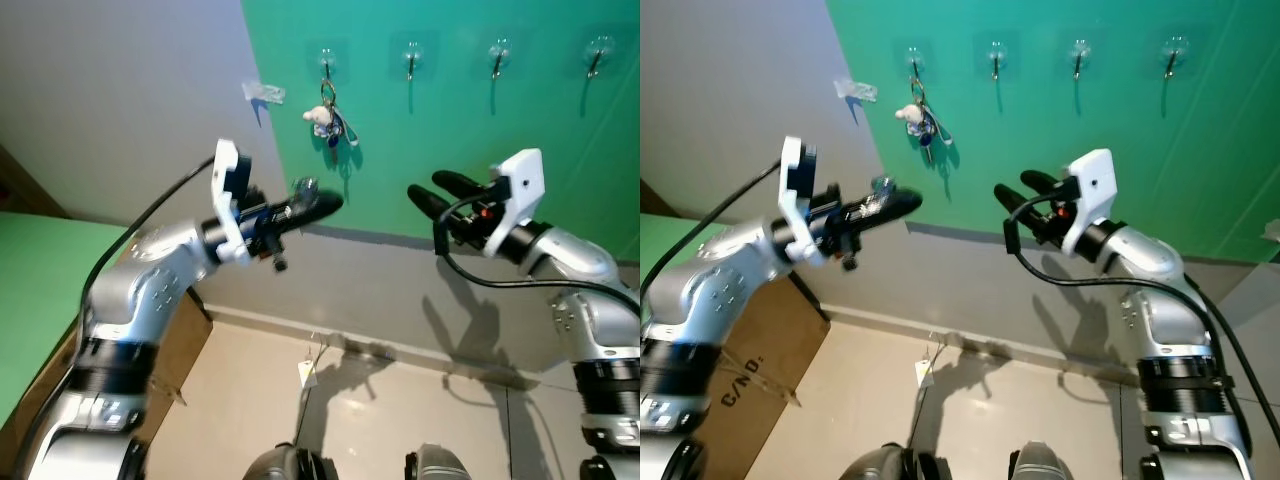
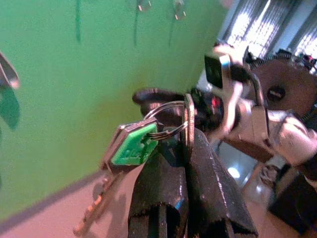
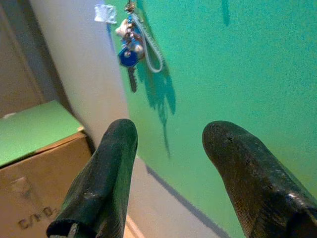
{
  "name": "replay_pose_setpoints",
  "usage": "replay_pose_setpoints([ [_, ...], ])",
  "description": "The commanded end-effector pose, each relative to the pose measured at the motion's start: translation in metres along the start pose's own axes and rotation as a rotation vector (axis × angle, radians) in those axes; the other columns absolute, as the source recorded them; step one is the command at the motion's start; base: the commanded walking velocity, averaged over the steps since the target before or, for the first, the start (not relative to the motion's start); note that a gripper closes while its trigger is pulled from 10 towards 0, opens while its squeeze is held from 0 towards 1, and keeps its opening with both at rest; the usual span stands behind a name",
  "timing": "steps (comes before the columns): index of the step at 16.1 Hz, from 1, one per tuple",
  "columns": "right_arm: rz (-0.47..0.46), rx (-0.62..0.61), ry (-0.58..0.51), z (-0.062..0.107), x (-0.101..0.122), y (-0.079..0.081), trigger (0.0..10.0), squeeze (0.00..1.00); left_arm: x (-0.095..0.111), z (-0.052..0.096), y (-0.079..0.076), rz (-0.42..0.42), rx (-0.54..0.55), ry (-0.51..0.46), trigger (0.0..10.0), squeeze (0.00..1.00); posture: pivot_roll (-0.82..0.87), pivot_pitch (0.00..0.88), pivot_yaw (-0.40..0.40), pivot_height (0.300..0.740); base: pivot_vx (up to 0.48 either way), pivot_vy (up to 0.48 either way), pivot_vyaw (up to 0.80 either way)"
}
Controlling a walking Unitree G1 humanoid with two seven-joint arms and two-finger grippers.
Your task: Hang keys on a hook
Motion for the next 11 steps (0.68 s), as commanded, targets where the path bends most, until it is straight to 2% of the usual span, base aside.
replay_pose_setpoints([
  [1, -0.030, 0.035, 0.013, 0.004, -0.005, 0.005, 10.0, 0.00, 0.001, 0.008, -0.006, -0.012, -0.022, 0.019, 0.0, 0.00, -0.25, 0.055, 0.161, 0.717, 0.000, 0.000, 0.00],
  [2, -0.035, 0.049, 0.014, 0.005, -0.005, 0.006, 10.0, 0.00, 0.000, 0.009, -0.007, -0.011, -0.025, 0.025, 0.0, 0.00, -0.25, 0.055, 0.161, 0.717, 0.000, 0.000, 0.00],
  [6, -0.147, 0.267, -0.009, 0.018, 0.010, 0.031, 10.0, 0.00, -0.004, 0.016, -0.015, -0.004, -0.073, 0.063, 0.0, 0.00, -0.25, 0.062, 0.164, 0.717, 0.000, 0.000, 0.00],
  [8, -0.140, 0.342, 0.014, 0.022, 0.011, 0.040, 10.0, 0.00, -0.003, 0.015, -0.018, -0.009, -0.090, 0.071, 0.0, 0.00, -0.26, 0.065, 0.167, 0.717, 0.000, 0.000, 0.00],
  [11, -0.152, 0.337, 0.019, 0.023, 0.014, 0.040, 10.0, 0.00, -0.001, 0.014, -0.015, -0.038, -0.088, 0.089, 0.0, 0.00, -0.26, 0.069, 0.168, 0.717, 0.000, 0.000, 0.00],
])
Point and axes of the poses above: a point about 5 cm out from each wrist's last joint towards the gripper, its own z axis pointing back from the gripper into the wrist, its own x axis along the axis of the wrist's last joint, y = z × x, the point moved 4 cm from there along -z, pointing out of the wrist towards the gripper, and after that the axes turned 4 degrees about z, right-handed, at the moved point
